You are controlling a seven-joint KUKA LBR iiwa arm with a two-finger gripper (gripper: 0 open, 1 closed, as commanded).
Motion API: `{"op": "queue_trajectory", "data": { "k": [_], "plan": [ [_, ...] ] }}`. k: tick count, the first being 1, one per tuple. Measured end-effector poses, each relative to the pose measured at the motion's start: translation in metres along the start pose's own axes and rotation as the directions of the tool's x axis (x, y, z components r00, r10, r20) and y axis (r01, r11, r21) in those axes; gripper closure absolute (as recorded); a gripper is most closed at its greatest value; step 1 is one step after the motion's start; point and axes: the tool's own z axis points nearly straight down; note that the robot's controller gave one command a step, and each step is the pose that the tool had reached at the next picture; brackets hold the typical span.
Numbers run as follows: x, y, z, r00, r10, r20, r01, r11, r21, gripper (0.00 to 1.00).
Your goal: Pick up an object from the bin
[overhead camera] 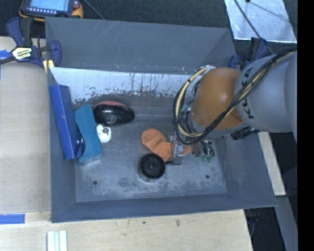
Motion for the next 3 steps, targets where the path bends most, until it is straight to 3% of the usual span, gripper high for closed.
{"op": "queue_trajectory", "data": {
  "k": [1, 2, 3],
  "plan": [
    [-0.023, 0.001, 0.000, 1.000, -0.001, 0.000, 0.001, 1.000, 0.000, 1.00],
    [0.008, -0.002, -0.001, 1.000, -0.001, 0.003, 0.001, 1.000, 0.000, 1.00],
    [0.009, 0.003, 0.000, 1.000, -0.009, -0.004, 0.009, 1.000, 0.001, 1.00]
  ]
}}
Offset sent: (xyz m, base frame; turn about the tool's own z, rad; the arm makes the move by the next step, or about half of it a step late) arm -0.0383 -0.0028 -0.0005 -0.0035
